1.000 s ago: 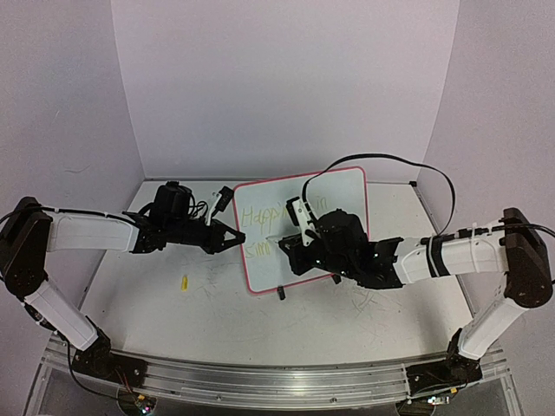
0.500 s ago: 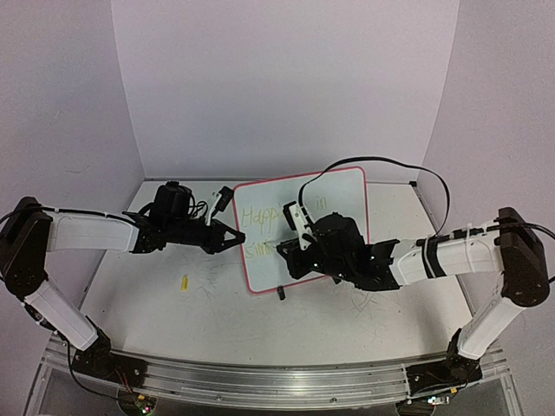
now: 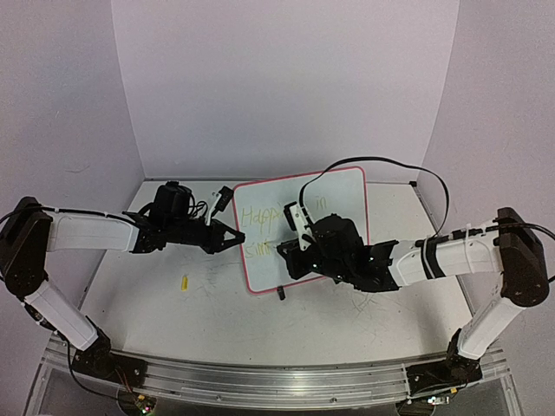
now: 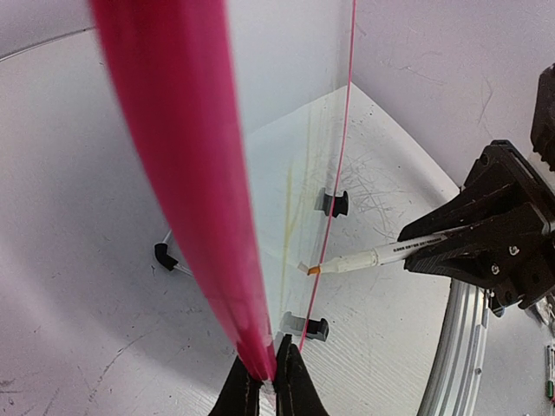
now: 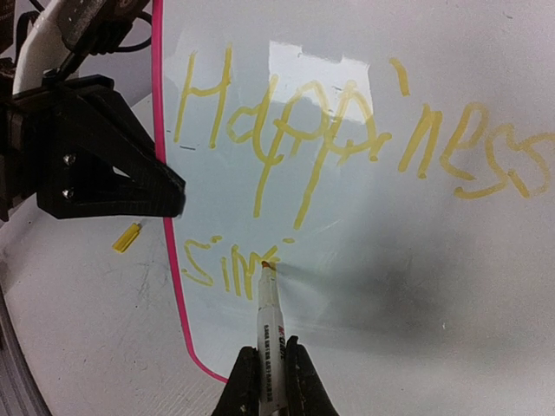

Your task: Write a sentence on the whiteboard

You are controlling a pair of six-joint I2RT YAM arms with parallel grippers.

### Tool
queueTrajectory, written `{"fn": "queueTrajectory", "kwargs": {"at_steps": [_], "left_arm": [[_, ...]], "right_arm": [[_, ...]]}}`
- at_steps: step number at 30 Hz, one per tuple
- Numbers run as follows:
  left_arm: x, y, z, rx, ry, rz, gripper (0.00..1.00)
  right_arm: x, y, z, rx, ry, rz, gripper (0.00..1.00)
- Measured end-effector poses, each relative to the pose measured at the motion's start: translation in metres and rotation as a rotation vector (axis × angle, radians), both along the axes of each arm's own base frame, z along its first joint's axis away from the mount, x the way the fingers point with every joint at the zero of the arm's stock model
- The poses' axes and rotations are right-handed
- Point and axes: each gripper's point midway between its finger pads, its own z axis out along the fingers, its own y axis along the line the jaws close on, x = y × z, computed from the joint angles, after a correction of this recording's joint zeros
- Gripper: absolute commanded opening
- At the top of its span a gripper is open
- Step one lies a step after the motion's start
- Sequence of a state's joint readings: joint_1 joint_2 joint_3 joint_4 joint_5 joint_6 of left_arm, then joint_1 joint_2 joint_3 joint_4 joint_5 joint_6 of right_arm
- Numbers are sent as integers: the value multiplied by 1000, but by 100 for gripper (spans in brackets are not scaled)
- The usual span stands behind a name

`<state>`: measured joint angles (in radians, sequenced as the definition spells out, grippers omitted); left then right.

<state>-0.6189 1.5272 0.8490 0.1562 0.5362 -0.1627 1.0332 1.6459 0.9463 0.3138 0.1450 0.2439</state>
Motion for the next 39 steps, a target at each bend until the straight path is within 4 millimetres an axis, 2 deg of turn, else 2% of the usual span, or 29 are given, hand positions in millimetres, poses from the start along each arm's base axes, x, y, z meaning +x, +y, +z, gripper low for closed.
{"fn": "queueTrajectory", "kwargs": {"at_steps": [6,17,24,28,32,34,39], "left_arm": [[0,0,0,0,1,2,0],[1,1,-1,5,1,8,0],[1,1,-1,5,0,7,0],[1,0,0,4,-2,5,0],[0,0,0,3,-3,4,0],[0,0,0,3,-3,4,0],[0,0,0,3,-3,4,0]], "right_arm": [[-1,-1,-3,0,9,-4,0],[-12,-10,-29,-26,64,-3,0],[-15,-10,-33,-26,82,-5,0],[-16,-13,-26,-22,78,-6,0],[-15,-14,1,28,36,-3,0],[-13,-14,8,44,22,-3,0],[-10,-9,14,53,4,4,0]]}}
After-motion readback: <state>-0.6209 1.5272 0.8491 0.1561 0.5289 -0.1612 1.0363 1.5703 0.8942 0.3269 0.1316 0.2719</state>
